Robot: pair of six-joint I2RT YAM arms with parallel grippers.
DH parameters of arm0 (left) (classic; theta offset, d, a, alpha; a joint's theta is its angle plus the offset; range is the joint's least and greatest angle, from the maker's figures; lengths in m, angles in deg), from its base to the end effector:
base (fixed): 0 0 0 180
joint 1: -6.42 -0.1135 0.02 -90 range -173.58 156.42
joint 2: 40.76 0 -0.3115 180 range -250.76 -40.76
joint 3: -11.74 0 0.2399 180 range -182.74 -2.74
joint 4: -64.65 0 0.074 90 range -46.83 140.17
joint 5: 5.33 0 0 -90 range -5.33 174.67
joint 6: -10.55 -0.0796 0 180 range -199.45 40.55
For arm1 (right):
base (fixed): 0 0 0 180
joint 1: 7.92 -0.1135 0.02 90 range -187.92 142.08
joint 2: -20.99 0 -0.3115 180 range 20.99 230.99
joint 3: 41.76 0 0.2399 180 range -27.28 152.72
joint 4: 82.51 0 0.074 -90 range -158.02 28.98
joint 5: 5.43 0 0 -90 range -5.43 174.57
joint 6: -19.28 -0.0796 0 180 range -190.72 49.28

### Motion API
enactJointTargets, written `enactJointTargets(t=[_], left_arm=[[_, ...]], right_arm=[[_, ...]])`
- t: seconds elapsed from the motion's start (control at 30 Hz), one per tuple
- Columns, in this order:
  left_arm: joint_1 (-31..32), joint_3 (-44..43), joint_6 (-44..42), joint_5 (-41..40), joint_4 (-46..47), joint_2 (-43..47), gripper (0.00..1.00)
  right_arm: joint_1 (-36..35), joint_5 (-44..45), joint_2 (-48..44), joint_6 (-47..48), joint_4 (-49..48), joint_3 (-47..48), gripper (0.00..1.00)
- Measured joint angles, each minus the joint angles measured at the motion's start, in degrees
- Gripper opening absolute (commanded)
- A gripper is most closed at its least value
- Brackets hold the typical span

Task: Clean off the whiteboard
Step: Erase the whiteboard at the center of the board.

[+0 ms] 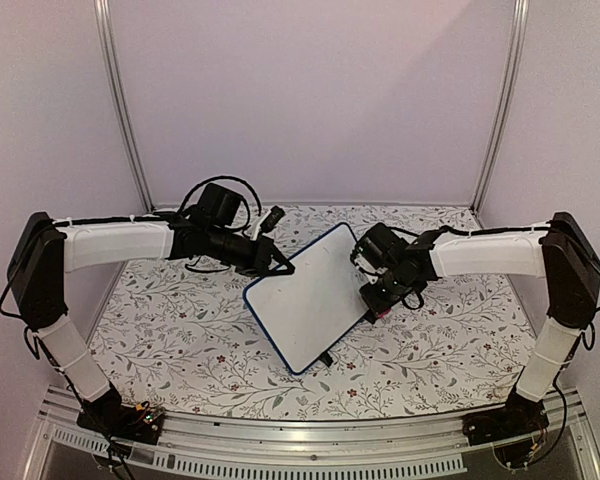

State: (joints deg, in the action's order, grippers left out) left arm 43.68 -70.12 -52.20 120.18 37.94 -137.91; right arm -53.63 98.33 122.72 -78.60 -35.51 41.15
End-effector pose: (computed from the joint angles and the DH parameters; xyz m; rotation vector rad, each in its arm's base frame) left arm 0.2851 -0.2749 0.2664 0.5640 2.4200 -1.2507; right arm 0.2736 0.2533 0.2031 -0.7970 2.5378 -0.0296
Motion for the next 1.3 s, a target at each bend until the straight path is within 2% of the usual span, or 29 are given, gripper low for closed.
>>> enactJointTargets(t=[0.13,0.23,0.63,0.83,1.3], left_arm=[[-0.02,0.04,0.0,0.04,0.04,0.0,0.0],[-0.02,0.04,0.0,0.07,0.04,0.0,0.0],[-0.02,0.11,0.0,0.09,0.15,0.0,0.0],[-0.09,0.17,0.02,0.0,0.15,0.04,0.0],[-0.33,0.48,1.07,0.52,0.79,0.07,0.0]], right_arm=[[0.0,-0.81,-1.64,-0.55,-0.28,-4.96,0.24],[0.02,-0.85,-2.62,-0.92,-0.7,-5.03,0.25],[0.04,0.87,0.74,0.24,-2.23,9.07,0.24],[0.04,0.92,1.6,0.31,-2.47,9.81,0.24],[0.11,1.79,0.07,-2.38,-4.07,-4.52,0.24]])
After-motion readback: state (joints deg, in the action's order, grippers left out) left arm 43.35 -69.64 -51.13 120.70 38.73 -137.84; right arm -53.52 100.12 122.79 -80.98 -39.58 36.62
